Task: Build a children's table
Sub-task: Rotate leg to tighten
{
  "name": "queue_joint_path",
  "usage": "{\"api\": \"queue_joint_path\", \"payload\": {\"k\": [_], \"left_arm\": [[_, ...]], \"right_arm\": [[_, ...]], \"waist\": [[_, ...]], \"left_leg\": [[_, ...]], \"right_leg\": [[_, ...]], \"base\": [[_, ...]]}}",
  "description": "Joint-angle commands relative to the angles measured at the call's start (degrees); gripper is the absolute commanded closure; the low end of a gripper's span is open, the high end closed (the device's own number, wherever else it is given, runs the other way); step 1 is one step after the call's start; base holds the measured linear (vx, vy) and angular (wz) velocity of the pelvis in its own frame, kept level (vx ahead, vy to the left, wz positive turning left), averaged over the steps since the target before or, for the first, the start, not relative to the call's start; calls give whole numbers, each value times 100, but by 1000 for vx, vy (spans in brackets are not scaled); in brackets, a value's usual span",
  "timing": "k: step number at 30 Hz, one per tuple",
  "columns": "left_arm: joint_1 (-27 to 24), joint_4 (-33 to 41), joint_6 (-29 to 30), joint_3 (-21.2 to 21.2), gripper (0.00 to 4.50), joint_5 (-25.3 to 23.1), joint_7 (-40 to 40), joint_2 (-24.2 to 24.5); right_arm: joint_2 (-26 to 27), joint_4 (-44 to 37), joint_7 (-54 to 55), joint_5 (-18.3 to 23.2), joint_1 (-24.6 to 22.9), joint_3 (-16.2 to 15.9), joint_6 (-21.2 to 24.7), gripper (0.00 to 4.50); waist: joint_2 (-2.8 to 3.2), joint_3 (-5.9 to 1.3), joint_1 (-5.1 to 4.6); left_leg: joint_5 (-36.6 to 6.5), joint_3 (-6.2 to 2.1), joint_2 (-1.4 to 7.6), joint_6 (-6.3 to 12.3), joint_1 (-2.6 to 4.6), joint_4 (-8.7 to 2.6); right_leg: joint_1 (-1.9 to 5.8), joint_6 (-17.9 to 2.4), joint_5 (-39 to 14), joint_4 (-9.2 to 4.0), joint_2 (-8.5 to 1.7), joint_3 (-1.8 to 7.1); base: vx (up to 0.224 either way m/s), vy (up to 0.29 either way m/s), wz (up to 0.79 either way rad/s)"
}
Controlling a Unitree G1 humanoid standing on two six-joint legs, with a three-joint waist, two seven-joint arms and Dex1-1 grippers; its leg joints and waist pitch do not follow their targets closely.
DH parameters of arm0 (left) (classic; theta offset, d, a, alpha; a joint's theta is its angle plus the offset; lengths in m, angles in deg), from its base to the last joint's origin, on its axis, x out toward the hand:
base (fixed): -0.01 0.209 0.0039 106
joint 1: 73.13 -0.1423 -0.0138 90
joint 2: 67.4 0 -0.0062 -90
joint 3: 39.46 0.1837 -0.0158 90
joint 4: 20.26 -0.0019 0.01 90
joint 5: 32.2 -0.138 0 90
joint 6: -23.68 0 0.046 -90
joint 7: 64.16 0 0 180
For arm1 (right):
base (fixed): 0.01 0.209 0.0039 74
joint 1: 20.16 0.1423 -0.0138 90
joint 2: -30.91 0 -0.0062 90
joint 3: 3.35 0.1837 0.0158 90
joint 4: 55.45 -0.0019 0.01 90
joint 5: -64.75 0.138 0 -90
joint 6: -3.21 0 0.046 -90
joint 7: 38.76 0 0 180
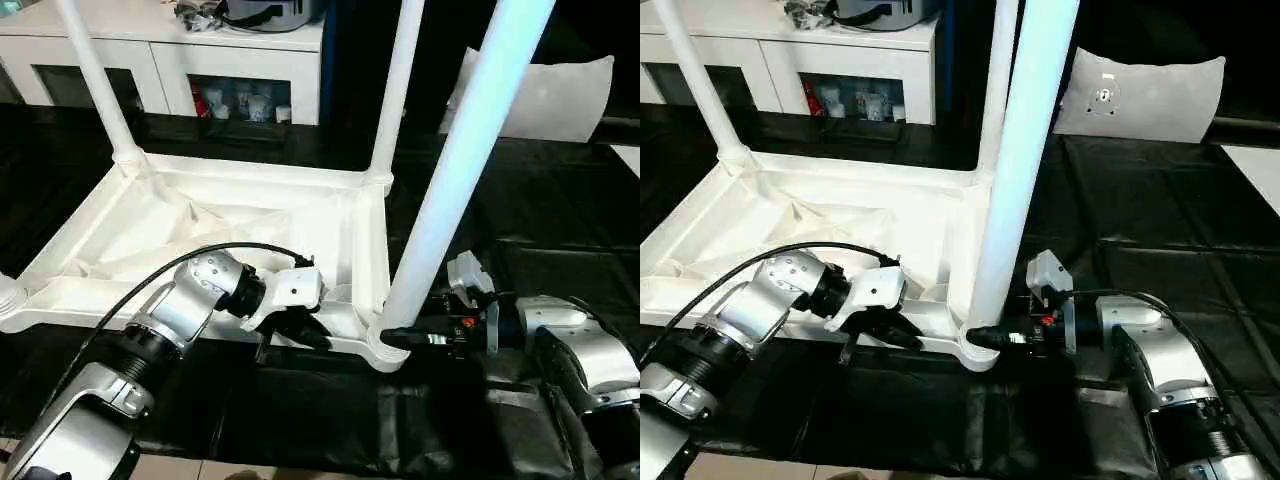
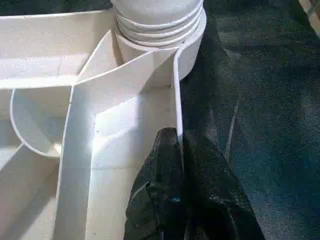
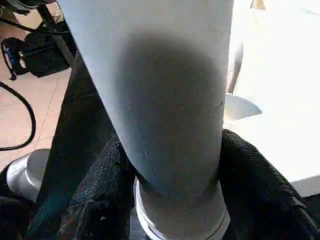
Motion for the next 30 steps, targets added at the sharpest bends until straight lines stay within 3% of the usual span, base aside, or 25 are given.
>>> {"api": "queue_joint_path", "payload": {"k": [1, 5, 7, 12, 13, 15, 18, 19, 21, 24, 25, 28, 30], "left_arm": [[33, 108, -111, 92, 450, 1, 233, 61], [45, 78, -27, 44, 450, 14, 182, 51], [113, 16, 343, -106, 450, 33, -166, -99], [289, -134, 813, -291, 450, 3, -783, -403], [391, -226, 1011, -379, 450, -37, -1152, -579], [460, -297, 1155, -438, 450, -55, -1394, -707], [567, -421, 1351, -537, 450, -56, -1754, -915], [722, -612, 1641, -728, 450, -61, -2408, -1288], [793, -699, 1787, -844, 450, -73, -2778, -1492], [827, -756, 1801, -936, 450, -89, -3089, -1612], [861, -796, 1870, -1035, 450, -98, -3311, -1712], [895, -832, 1935, -1133, 450, -128, -3559, -1809], [898, -825, 1972, -1175, 450, -138, -3644, -1834]], "right_arm": [[-96, -125, -99, 165, -2, -50, 153, 245], [6, -156, 6, 197, -22, -13, 241, 248], [287, -380, 442, 332, -77, 79, 530, 248], [826, -538, 1502, 7, -77, 29, 701, 248], [1188, -506, 2202, -202, -9, 65, 834, 248], [1394, -463, 2599, -336, 43, 78, 912, 249], [1681, -382, 3137, -492, 126, 123, 1038, 249], [2147, -176, 3972, -650, 310, 244, 1172, 250], [2405, -50, 4438, -677, 429, 349, 1266, 251], [2555, 17, 4661, -640, 504, 429, 1298, 251], [2670, 61, 4874, -724, 567, 473, 1310, 251], [2699, 121, 4973, -924, 630, 396, 1144, 179], [2750, 113, 4912, -890, 628, 431, 1035, 176]], "waist": [[-36, -398, -21], [-36, -400, -19], [-46, -394, -29], [-49, -350, -68], [-43, -339, -85], [-56, -338, -160], [-55, -347, -241], [-41, -358, -265], [-53, -368, -326], [-45, -396, -313], [-3, -411, -304], [-35, -423, -317], [-36, -408, -303]], "left_leg": [[-593, -95, 361, 414, 70, -365], [-595, -93, 360, 405, 74, -362], [-570, -96, 359, 389, 73, -370], [-899, -102, 326, 152, 96, -394], [-982, -104, 322, 87, 105, -405], [-1086, -145, 313, -70, 96, -441], [-1059, -132, 308, -24, 79, -425], [-943, -127, 297, -5, 66, -416], [-886, -131, 276, -31, 67, -405], [-604, -118, 282, 132, 43, -387], [-442, -122, 284, 207, 36, -382], [-291, -110, 281, 329, 38, -370], [-403, -103, 286, 377, 43, -374]], "right_leg": [[290, -1439, -447, -378, -523, 305], [286, -1435, -463, -379, -523, 306], [282, -1430, -475, -380, -522, 307], [247, -1206, -1367, -476, -529, 315], [230, -1123, -1602, -503, -527, 318], [235, -999, -1884, -516, -531, 299], [239, -1032, -1669, -512, -521, 321], [245, -1081, -1459, -494, -517, 321], [239, -1166, -1386, -493, -510, 307], [279, -1201, -914, -468, -510, 323], [295, -1257, -546, -431, -500, 320], [308, -1428, -29, -384, -491, 314], [311, -1426, -148, -412, -507, 318]], "base": [[0, 0, 0], [0, 0, 0], [0, 0, 0], [0, 0, 0], [0, 0, 0], [0, 0, 0], [0, 0, 0], [0, 0, 0], [0, 0, 0], [0, 0, 0], [0, 0, 0], [0, 0, 0], [0, 0, 0]]}}
